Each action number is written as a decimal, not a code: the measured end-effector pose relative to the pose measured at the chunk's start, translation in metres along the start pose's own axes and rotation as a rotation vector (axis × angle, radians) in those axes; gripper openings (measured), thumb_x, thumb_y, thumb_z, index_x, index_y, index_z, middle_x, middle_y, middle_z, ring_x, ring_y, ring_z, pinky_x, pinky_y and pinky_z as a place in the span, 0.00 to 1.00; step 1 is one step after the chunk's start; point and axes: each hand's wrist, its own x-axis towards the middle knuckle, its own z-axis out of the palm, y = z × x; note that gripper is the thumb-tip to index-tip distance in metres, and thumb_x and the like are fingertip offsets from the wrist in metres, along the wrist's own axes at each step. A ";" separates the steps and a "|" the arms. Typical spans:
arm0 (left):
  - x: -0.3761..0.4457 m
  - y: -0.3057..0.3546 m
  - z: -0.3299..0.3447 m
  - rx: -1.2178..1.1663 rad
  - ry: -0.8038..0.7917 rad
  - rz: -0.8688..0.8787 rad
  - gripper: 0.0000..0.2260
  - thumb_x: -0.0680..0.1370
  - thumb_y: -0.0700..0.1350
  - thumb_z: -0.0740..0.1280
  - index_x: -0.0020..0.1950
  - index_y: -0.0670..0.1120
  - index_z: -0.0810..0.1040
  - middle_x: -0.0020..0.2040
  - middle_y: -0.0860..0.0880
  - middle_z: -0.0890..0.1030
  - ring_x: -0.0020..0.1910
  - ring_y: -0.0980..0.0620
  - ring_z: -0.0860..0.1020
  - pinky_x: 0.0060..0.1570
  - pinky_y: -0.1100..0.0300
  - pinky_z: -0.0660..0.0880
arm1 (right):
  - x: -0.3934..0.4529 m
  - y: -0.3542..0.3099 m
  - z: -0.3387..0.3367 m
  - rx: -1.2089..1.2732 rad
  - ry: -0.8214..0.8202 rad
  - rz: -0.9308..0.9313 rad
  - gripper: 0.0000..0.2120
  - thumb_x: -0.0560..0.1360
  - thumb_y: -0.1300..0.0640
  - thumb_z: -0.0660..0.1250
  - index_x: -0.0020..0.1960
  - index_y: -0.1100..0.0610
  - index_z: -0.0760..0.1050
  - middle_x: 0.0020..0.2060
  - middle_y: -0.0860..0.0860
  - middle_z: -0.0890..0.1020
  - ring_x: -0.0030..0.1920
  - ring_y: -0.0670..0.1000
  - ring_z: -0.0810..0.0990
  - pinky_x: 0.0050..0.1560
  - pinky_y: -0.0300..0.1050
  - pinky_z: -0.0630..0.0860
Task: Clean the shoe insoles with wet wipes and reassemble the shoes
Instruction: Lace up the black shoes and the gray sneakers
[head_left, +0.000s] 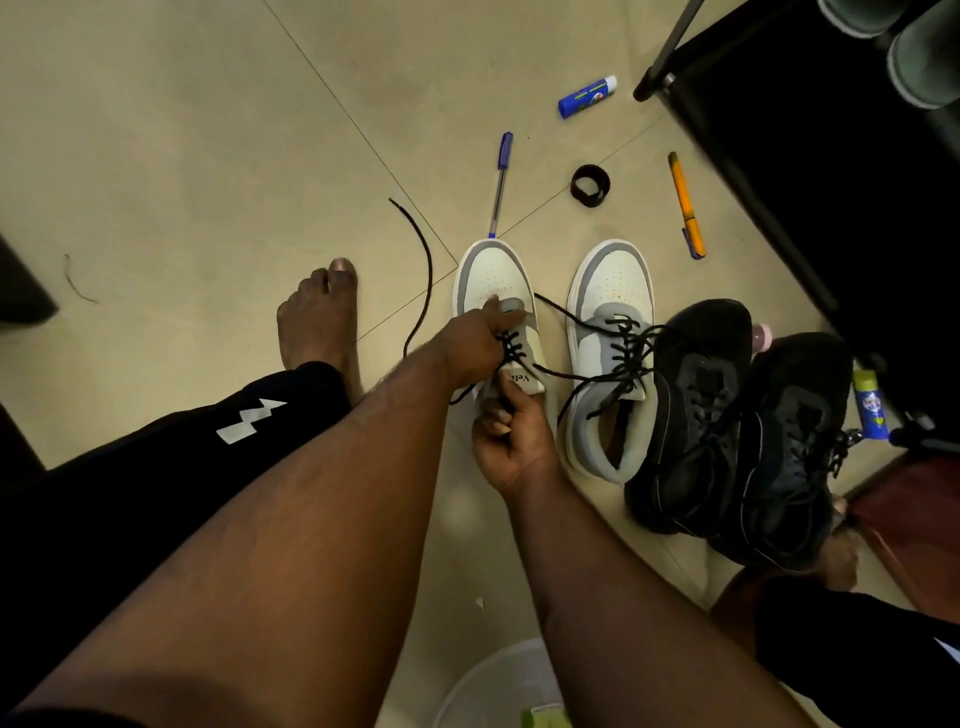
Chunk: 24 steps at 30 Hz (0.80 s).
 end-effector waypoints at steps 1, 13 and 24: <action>0.004 -0.001 0.003 0.015 -0.004 0.025 0.28 0.80 0.32 0.58 0.79 0.51 0.62 0.82 0.45 0.49 0.79 0.46 0.56 0.73 0.60 0.55 | 0.005 -0.003 0.001 -0.029 0.010 0.005 0.05 0.80 0.61 0.61 0.52 0.53 0.73 0.29 0.47 0.71 0.19 0.42 0.64 0.16 0.32 0.60; 0.021 -0.021 0.003 -0.191 0.047 0.045 0.23 0.84 0.34 0.56 0.78 0.50 0.64 0.81 0.47 0.54 0.79 0.51 0.54 0.67 0.68 0.56 | 0.006 -0.016 0.008 -0.089 -0.043 0.031 0.08 0.80 0.62 0.60 0.43 0.54 0.72 0.23 0.45 0.69 0.16 0.42 0.60 0.14 0.32 0.55; 0.025 -0.016 0.000 -0.224 0.036 0.034 0.23 0.83 0.33 0.56 0.77 0.49 0.66 0.81 0.44 0.54 0.80 0.50 0.52 0.75 0.61 0.53 | -0.005 -0.007 0.018 0.012 0.021 -0.025 0.06 0.78 0.53 0.64 0.52 0.55 0.75 0.29 0.47 0.74 0.19 0.41 0.62 0.16 0.32 0.58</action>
